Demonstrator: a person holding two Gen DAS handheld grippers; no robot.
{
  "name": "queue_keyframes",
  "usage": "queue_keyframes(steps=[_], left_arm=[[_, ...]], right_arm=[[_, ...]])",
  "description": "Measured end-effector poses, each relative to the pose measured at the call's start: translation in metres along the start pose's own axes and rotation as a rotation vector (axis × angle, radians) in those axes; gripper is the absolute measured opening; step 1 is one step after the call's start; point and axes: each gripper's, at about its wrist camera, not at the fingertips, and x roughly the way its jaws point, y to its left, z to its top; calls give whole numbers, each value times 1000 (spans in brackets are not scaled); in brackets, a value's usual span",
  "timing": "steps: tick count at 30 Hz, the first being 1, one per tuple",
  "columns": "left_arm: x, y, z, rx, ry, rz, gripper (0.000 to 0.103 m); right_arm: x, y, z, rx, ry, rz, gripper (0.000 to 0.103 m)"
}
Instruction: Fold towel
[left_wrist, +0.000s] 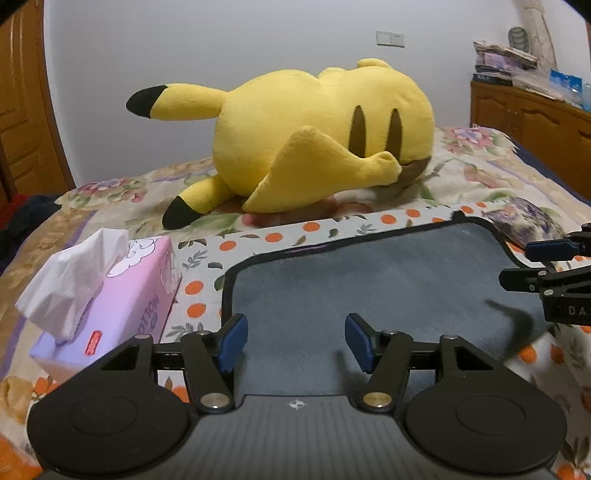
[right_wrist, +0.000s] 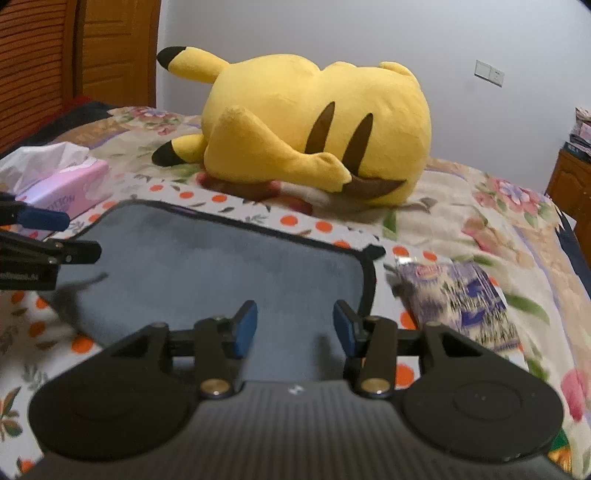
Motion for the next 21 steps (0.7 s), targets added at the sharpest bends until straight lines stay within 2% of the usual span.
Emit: queue_keyframes(steps=[5,13,15,21], left_arm=[[-23,-5,-5,3,3,-4,71],[-63,-13,-14,19,-8,0,87],[-71,-15,-16,14,-12,-1,89],[-91,-22,-19,13,-16,-9,91]], right_arm=[[-22,-2,-6,33,-7,-3,47],[-66,-6,-9,74,-42,6,56],[-77,-6,-8,82,-52,16,62],[-105,-4,-8,93,-80,23,64]])
